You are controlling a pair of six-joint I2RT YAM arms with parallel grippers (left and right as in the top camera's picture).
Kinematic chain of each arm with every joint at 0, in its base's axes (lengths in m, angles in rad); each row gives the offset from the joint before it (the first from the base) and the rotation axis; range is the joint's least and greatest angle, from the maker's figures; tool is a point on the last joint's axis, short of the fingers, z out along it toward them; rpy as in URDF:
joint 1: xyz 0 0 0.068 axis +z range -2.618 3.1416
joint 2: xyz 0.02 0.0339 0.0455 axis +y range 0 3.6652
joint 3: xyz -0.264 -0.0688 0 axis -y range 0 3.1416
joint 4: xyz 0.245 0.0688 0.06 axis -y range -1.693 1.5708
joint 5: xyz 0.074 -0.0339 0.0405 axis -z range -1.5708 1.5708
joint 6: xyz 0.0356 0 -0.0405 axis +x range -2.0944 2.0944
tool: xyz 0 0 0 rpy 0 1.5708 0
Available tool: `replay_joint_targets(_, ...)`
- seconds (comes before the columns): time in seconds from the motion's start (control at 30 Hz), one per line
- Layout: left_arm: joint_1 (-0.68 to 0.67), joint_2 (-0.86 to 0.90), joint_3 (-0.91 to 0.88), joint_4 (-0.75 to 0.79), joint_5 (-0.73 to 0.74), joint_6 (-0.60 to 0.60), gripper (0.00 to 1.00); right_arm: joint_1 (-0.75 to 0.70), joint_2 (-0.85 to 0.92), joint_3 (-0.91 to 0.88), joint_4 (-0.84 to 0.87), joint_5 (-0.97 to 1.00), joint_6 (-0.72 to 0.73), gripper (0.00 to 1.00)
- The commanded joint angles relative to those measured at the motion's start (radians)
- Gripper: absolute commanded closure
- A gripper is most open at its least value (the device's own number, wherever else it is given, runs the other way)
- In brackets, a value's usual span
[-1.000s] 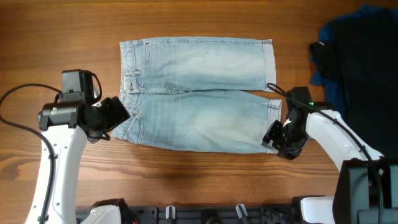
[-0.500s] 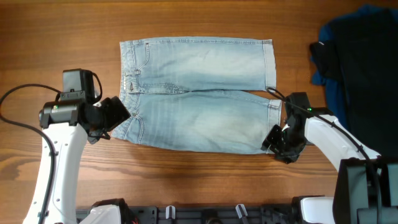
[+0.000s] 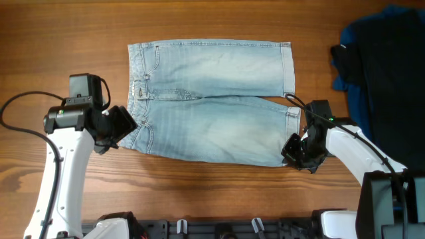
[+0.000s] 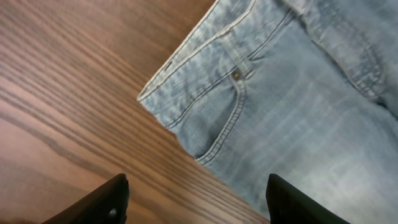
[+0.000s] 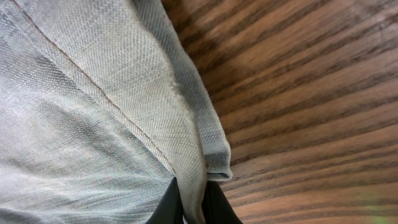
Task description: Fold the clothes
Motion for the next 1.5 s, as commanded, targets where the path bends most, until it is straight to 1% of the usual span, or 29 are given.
replay_joint_targets(0.0,-0.005,0.005,-0.100,0.000,-0.006,-0.068,0.27,0.000,0.007,-0.018,0.016,0.001,-0.019,0.95)
replay_joint_targets(0.07,-0.005,0.006,-0.161,0.030,-0.007,-0.095,0.24,0.000,0.007,-0.018,0.029,0.001,-0.027,0.95)
replay_joint_targets(0.17,-0.002,0.006,-0.236,0.100,-0.006,-0.191,0.31,0.000,0.007,-0.018,0.040,0.002,-0.071,0.96)
replay_joint_targets(0.27,-0.002,0.006,-0.271,0.172,-0.006,-0.255,0.31,0.000,0.007,-0.018,0.043,0.001,-0.071,0.96)
replay_joint_targets(0.43,-0.002,0.034,-0.284,0.321,-0.006,-0.265,0.32,0.000,0.007,-0.018,0.062,0.001,-0.095,0.96)
replay_joint_targets(0.53,-0.002,0.086,-0.284,0.352,-0.006,-0.306,0.33,0.000,0.007,-0.018,0.063,0.001,-0.095,0.96)
replay_joint_targets(0.67,-0.002,0.179,-0.284,0.367,-0.006,-0.306,0.34,0.000,0.007,-0.018,0.064,0.001,-0.097,0.96)
replay_joint_targets(0.8,-0.002,0.237,-0.284,0.398,-0.006,-0.306,0.41,0.000,0.007,-0.018,0.064,0.000,-0.097,0.96)
replay_joint_targets(0.87,-0.002,0.247,-0.284,0.406,-0.007,-0.305,0.46,0.000,0.007,-0.018,0.064,0.001,-0.098,0.96)
replay_joint_targets(0.93,-0.002,0.249,-0.284,0.408,-0.007,-0.304,0.62,0.000,0.007,-0.018,0.064,0.001,-0.098,0.96)
replay_joint_targets(1.0,-0.002,0.249,-0.284,0.402,-0.006,-0.301,0.72,0.000,0.007,-0.018,0.064,0.001,-0.098,0.96)
replay_joint_targets(1.03,-0.002,0.249,-0.284,0.396,-0.007,-0.301,0.75,0.000,0.007,-0.018,0.064,0.001,-0.098,0.96)
replay_joint_targets(1.07,-0.002,0.249,-0.284,0.391,-0.007,-0.300,0.82,0.000,0.007,-0.018,0.064,0.001,-0.098,0.96)
replay_joint_targets(1.1,-0.002,0.249,-0.284,0.389,-0.007,-0.297,0.91,0.000,0.007,-0.018,0.064,0.001,-0.098,0.96)
replay_joint_targets(1.13,-0.002,0.249,-0.284,0.388,-0.007,-0.292,0.96,0.000,0.007,-0.018,0.065,0.001,-0.098,0.96)
replay_joint_targets(1.33,-0.002,0.246,-0.283,0.347,-0.006,-0.169,0.96,0.000,0.007,0.005,0.048,0.000,-0.147,0.96)
replay_joint_targets(1.47,-0.002,0.220,-0.283,0.307,-0.006,-0.166,0.96,0.000,0.007,0.061,0.002,0.001,-0.162,0.96)
